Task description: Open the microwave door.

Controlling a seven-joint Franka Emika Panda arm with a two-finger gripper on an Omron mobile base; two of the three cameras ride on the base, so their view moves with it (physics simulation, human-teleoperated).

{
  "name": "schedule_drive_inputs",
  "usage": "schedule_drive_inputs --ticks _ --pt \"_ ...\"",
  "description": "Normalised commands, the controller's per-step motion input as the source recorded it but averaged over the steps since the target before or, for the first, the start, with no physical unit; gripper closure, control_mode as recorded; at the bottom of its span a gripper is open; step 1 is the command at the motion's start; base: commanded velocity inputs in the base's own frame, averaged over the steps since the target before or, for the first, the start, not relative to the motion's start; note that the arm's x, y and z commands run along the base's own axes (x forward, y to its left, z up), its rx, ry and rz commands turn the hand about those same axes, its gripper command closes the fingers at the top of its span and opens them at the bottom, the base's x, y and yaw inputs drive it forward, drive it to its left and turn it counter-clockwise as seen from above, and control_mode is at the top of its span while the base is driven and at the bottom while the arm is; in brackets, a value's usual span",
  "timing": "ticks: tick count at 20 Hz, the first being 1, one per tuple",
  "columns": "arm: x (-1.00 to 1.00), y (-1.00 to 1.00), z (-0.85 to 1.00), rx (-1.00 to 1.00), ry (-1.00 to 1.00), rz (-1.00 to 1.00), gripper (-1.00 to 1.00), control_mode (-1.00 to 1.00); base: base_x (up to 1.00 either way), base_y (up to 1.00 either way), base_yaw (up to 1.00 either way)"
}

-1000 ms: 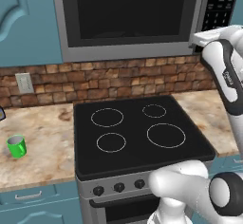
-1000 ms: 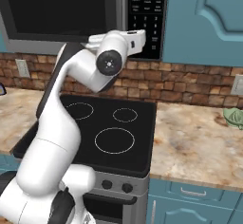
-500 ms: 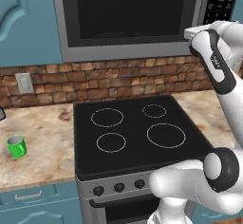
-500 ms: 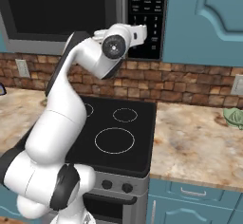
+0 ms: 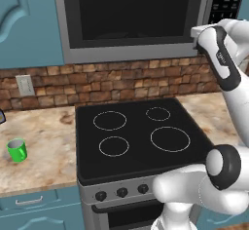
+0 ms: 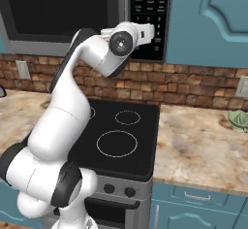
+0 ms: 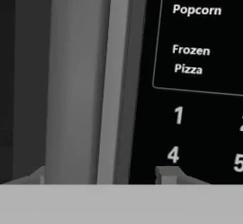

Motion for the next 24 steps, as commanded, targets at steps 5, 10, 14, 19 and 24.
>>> schedule_drive_inputs --ticks 5,10,14,19,24 --pt "-0.20 0.00 0.00 0.00 -0.01 0.00 1.00 -1.00 0.00 0.00 0.00" --pt "-0.90 0.00 0.03 0.00 -0.14 0.00 1.00 -1.00 0.00 0.00 0.00" --pt "-1.00 0.00 0.32 0.02 -0.17 0.00 1.00 -1.00 0.00 0.00 0.00" --pt "-1.00 0.00 0.68 0.01 -0.11 0.00 1.00 -1.00 0.00 0.00 0.00" --pt "-1.00 0.00 0.83 0.00 0.00 0.00 1.00 -1.00 0.00 0.00 0.00"
